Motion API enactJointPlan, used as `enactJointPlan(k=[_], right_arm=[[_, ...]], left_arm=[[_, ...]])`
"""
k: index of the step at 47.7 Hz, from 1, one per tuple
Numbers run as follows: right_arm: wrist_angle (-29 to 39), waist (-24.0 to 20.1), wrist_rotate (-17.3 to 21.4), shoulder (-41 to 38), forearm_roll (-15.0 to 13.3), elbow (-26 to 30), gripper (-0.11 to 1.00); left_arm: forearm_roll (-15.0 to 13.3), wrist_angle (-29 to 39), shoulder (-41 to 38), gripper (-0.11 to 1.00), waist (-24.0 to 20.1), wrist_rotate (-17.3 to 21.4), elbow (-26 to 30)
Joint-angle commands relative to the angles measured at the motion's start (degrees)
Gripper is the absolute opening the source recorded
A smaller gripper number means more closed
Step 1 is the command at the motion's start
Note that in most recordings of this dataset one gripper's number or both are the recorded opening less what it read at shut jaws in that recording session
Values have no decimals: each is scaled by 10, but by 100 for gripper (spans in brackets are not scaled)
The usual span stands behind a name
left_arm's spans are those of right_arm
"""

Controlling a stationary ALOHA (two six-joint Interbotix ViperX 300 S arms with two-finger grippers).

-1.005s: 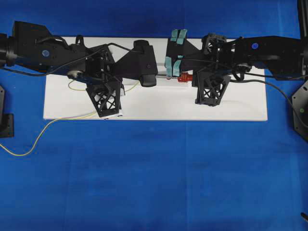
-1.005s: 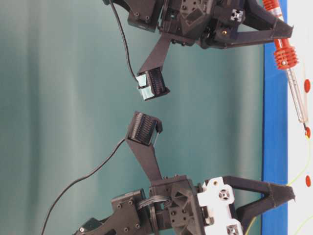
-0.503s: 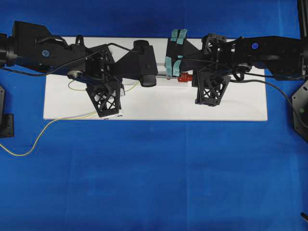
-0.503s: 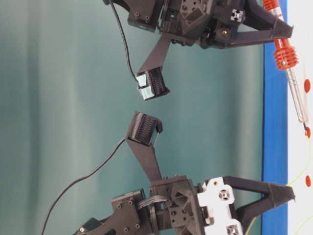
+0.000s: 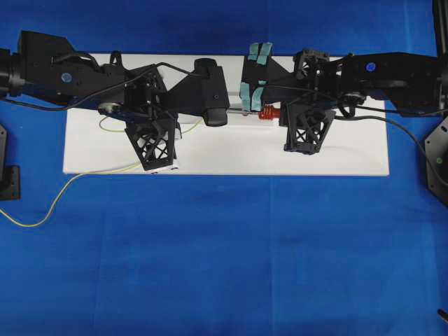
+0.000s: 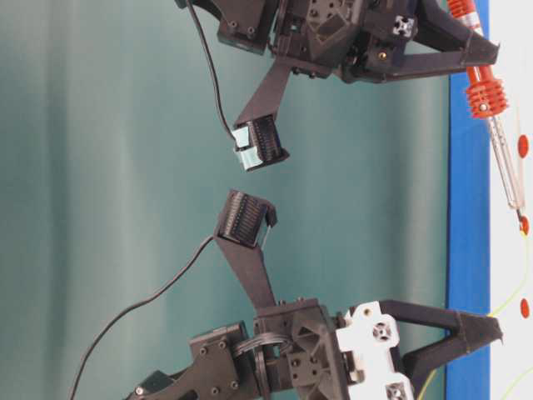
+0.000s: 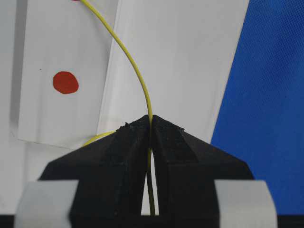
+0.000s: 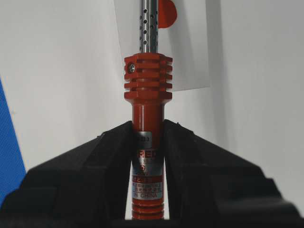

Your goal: Touch the tip of the soldering iron to the tip of the solder at the mark.

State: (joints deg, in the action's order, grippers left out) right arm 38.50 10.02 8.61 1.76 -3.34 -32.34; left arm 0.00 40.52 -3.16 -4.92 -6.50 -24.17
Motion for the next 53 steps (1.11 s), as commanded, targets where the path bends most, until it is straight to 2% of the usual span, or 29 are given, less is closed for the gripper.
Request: enactJointPlan(k=[1,19,45,53], right_arm=[[-2,-1,0,7,-2,15,6],[-2,0,1,7,-2,15,6],[-4,0,1,7,-2,16,6],[-4,0,0,7,-2,16,6]], left_arm=[[2,-2,8,1,1,1,14],[2,-2,18,1,2,0,13],[2,29,153,1,2,-10,-33],[2,26,167,1,2,-13,-52]])
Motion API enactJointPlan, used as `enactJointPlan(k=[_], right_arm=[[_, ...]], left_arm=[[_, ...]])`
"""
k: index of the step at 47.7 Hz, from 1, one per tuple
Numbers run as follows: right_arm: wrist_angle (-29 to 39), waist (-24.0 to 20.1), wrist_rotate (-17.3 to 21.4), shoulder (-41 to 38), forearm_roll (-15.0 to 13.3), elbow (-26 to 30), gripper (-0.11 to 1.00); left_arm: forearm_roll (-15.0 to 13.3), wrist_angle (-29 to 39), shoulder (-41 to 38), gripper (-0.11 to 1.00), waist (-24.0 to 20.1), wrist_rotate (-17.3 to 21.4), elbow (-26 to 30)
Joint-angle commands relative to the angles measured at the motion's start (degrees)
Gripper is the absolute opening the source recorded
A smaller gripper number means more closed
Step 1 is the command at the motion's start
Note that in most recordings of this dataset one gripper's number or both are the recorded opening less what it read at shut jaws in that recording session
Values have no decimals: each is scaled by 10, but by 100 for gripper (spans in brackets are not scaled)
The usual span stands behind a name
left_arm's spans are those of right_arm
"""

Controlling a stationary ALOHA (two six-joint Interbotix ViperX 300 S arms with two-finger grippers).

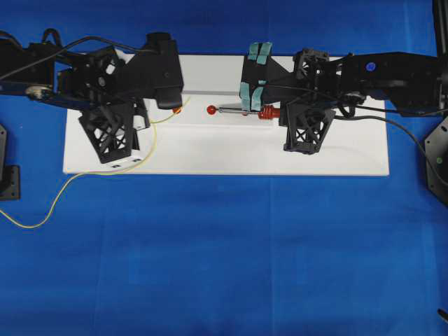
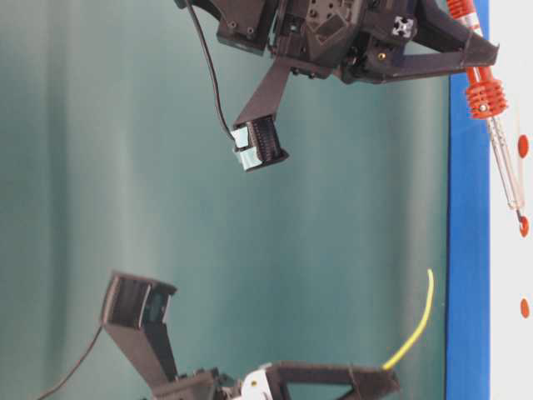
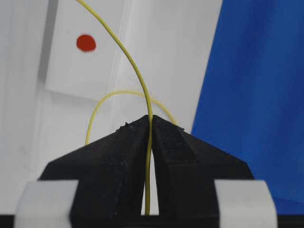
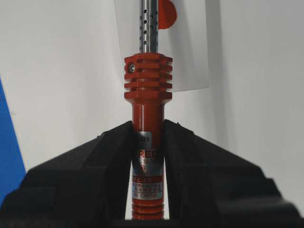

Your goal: Touch the tip of the soldering iron to the tip of the solder at the mark.

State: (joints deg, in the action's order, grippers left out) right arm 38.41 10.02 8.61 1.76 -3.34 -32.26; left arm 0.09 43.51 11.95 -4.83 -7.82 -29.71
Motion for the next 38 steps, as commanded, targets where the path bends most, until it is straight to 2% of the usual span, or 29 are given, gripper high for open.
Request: enactJointPlan(k=[1,8,16,28,38], right_arm=[[-4,0,1,7,-2,15,6],[0,0,1,18,-1,14,6],[11,0,1,68,-2,-4,6],[15,0,16,159,-2,-71,6],[25,0,40,198,-4,-105,6]], left_arm=[[1,-4,16,1,1,0,3],[1,-8,17,1,1,1,2],[1,-11,18,1,1,1,0],[1,-13,18,1,1,-1,0],[1,-13,12,1,1,-1,5]])
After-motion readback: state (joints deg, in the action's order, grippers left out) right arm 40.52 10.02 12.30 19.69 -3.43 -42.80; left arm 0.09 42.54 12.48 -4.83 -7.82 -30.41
